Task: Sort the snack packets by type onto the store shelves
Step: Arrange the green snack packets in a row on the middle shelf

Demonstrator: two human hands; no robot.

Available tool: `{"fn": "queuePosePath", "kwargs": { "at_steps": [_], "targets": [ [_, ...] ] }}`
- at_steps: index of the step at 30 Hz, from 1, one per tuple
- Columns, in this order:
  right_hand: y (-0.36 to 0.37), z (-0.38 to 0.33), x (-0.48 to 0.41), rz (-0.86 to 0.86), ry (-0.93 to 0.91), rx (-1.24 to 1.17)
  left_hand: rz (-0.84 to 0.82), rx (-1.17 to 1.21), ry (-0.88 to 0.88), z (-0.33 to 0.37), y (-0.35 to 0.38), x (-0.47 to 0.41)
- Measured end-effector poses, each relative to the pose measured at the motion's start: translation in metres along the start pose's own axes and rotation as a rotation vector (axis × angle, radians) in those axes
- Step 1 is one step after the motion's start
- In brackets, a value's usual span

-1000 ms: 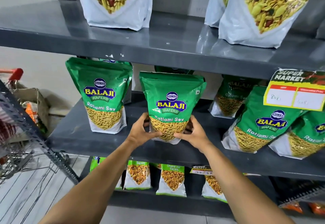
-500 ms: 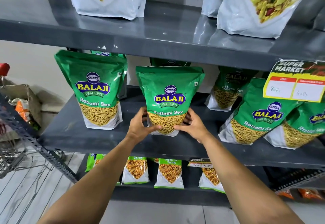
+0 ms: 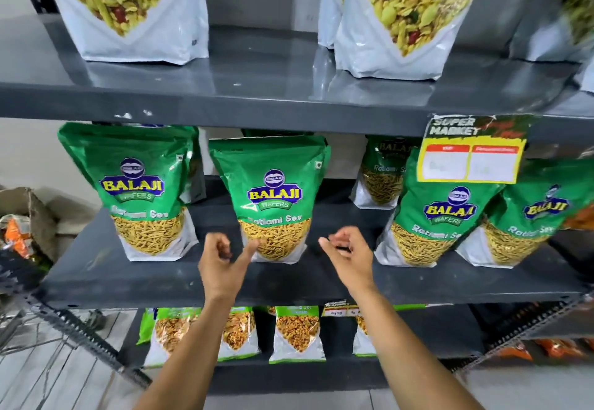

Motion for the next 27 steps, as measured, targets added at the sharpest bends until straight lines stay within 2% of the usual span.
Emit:
{"fn": "queuePosePath", "kwargs": {
  "at_steps": [2,6,8,10,13,17,23,27],
  "targets": [
    [-0.035,0.014,0.016,0.164,-0.010,0.005,0.002,-0.035,0.119,0.007,0.014,0.020],
    [-0.115,0.030,0.028,0.377,-0.032,0.091,-0.125,-0.006,0.267,0.033,0.073,0.056],
    [-0.159,0.037,0.019,0.472,-0.032,0.074,-0.217,-0.010,0.302,0.045,0.114,0.070],
    [-0.193,0.047,0.004,0.493,-0.017,0.037,-0.322,-0.005,0.266,0.052,0.153,0.080],
    [-0.216,0.062,-0.023,0.279,0.042,-0.027,-0.483,0.031,0.120,0.048,0.215,0.091],
    [-0.217,0.071,-0.044,-0.014,0.089,-0.101,-0.644,0.130,0.058,0.059,0.279,0.104],
    [-0.204,0.075,-0.057,-0.226,0.083,-0.077,-0.528,0.087,0.048,0.055,0.286,0.099],
    [-0.192,0.078,-0.060,-0.280,0.061,-0.072,-0.482,0.081,0.037,0.048,0.275,0.095]
  ]
}}
Point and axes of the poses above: each hand's wrist, its own x-axis away from the middle knuckle, its own y-axis out of the palm, z = x × y, the point moved 8 cm from there along -x, towards the middle knuckle, and after that the axes turned 7 degrees about x, right-handed, at the moved point
